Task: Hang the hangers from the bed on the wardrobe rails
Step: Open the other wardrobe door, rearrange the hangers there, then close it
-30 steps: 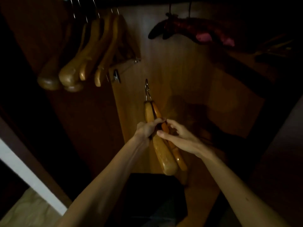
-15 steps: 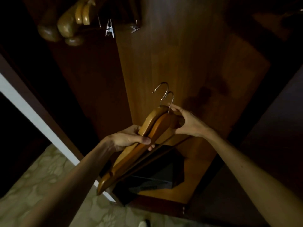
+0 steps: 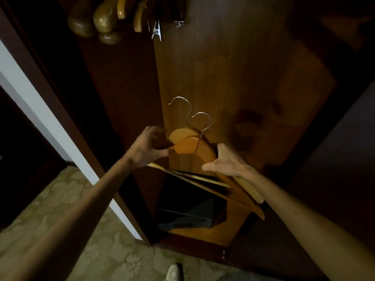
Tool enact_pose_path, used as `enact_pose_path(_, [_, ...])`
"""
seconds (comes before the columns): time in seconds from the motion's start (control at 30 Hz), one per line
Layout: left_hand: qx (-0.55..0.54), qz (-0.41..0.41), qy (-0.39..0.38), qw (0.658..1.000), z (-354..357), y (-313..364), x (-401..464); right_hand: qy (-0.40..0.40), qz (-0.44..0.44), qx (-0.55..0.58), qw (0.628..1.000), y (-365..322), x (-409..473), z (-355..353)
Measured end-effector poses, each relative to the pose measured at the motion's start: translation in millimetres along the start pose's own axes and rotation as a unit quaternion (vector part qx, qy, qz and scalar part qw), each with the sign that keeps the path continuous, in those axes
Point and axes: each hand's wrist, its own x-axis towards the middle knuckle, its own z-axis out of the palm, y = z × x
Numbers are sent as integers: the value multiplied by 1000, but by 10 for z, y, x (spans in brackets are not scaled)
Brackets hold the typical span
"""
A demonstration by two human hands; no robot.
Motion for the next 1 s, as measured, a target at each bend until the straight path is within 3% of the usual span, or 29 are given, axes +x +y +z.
enact_pose_path(0.07, [-19,-10,119,993,194,120,-176,12,21,12,1000,22,-9,93])
enact_pose_path(0.1, [-39,-26,124,991,308,218,-278,9,35,18,999,40,-16,150])
enact_pose_path(0.23, [-193,-114,-75,972,782,549,-516,55,67,78,993,152,-82,399])
enact_pose_path(0.33, [-229,-101,-139,958,1028,629,-547,68,78,92,990,241,-203,558])
enact_pose_path(0.43, [-223,-112,-145,958,1149,615,-584,63,101,129,984,312,-337,591])
enact_pose_path(0.6, [-265,-135,-143,944,1176,602,-748,-48,98,190,976,465,-622,414])
enact_pose_path(0.8, [-314,-163,-113,928,977,704,-778,-32,30,245,968,483,-931,126])
enact_pose_path(1.0, [-325,-129,-96,932,480,1048,-494,-15,-48,287,957,24,-909,-306])
